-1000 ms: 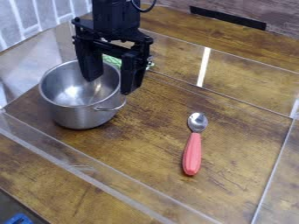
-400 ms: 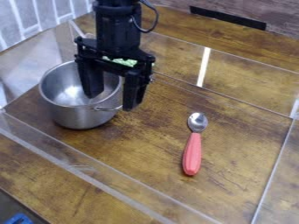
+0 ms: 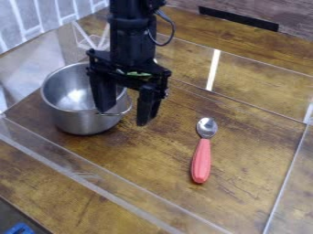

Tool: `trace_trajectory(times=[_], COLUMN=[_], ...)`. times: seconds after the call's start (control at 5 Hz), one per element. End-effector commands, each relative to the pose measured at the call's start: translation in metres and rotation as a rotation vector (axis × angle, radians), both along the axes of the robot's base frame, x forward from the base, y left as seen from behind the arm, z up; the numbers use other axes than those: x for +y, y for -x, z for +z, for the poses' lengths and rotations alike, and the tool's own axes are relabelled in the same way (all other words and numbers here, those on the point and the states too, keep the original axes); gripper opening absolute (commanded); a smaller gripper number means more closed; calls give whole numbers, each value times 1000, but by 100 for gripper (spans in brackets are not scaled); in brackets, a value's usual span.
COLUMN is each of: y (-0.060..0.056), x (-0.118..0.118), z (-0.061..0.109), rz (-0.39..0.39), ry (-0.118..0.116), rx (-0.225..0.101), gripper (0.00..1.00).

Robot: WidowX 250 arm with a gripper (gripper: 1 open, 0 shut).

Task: Move the pink spoon to the left

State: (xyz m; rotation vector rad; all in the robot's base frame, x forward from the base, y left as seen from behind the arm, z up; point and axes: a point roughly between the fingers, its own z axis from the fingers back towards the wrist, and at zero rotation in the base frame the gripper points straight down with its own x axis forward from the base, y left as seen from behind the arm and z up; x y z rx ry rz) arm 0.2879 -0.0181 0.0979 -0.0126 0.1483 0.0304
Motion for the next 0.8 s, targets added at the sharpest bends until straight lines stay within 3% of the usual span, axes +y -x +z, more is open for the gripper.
trace_trajectory(times=[0.0, 0.6], y=[-3, -9], x=[-8, -22], z=[3, -12], rz=[-9, 6], ry=[1, -12], rx=[-37, -62], gripper=[100, 100])
